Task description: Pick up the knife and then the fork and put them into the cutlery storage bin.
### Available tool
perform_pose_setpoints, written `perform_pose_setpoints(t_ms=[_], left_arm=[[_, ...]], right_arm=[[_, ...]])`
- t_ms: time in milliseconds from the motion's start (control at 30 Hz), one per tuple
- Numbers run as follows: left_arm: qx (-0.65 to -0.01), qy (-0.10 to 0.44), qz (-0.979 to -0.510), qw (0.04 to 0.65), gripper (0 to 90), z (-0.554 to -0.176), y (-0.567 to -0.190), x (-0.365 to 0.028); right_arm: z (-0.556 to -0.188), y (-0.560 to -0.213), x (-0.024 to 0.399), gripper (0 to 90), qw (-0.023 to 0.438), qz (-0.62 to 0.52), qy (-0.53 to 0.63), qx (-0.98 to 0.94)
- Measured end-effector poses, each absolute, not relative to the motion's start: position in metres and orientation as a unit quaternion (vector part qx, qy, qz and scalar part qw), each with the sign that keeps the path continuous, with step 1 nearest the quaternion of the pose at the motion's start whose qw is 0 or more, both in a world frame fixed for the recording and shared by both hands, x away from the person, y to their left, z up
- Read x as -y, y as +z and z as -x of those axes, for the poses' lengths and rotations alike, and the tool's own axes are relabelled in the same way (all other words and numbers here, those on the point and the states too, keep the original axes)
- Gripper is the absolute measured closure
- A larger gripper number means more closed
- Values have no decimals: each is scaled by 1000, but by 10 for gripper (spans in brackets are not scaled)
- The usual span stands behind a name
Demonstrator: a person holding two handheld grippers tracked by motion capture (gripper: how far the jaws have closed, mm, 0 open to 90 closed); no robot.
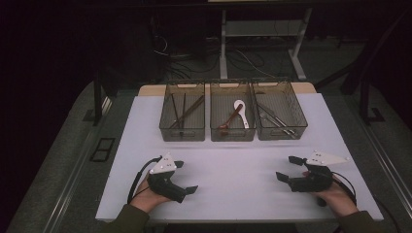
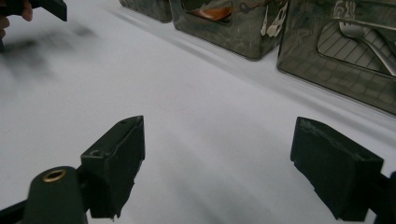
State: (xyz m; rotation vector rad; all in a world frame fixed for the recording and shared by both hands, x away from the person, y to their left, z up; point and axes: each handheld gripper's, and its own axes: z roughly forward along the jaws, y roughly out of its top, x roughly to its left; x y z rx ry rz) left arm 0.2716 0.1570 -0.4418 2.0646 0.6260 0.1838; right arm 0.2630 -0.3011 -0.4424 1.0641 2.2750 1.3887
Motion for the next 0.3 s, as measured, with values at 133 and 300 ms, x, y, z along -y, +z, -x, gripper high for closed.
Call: perform_pose_setpoints(t_ms=[133,300], left_arm=[[-256,75,-842,469,0,-272,-442,-157],[-256,75,-842,469,0,-272,-442,-157]], right_arm=[[-264,-444,301,174,137,-364,475,-789],[-264,-442,302,173,139,-364,480,-786]])
